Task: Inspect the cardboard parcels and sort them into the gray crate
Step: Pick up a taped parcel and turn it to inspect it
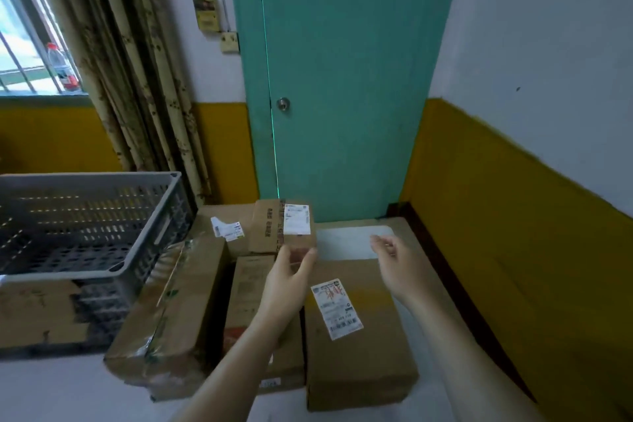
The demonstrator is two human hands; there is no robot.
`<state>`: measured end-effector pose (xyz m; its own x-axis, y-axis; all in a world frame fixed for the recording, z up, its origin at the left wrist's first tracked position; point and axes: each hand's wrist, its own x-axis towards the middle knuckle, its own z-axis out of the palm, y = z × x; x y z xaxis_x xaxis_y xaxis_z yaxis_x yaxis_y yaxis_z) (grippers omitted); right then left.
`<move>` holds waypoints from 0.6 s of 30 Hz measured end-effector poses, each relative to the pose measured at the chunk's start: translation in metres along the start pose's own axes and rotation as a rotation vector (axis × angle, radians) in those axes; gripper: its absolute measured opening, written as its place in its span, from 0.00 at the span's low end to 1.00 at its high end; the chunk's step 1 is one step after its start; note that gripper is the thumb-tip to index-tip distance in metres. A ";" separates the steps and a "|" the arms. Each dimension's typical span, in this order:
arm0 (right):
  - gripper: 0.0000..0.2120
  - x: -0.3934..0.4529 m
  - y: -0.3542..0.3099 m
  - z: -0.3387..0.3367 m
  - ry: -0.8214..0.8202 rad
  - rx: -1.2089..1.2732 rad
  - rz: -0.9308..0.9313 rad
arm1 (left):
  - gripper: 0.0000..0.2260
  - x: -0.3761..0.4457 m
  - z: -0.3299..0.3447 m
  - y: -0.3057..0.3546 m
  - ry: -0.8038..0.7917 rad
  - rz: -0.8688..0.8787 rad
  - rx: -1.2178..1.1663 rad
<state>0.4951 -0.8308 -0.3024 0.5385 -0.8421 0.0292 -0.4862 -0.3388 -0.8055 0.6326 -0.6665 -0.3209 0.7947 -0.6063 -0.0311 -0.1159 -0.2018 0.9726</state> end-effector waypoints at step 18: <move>0.30 0.010 0.149 0.045 -0.219 -0.023 0.247 | 0.29 -0.016 0.057 -0.105 0.062 -0.400 0.200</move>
<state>0.4589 -0.8712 -0.4483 0.5368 -0.7903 -0.2954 -0.6343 -0.1471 -0.7590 0.5980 -0.6792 -0.4357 0.8340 -0.4040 -0.3759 0.0998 -0.5596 0.8227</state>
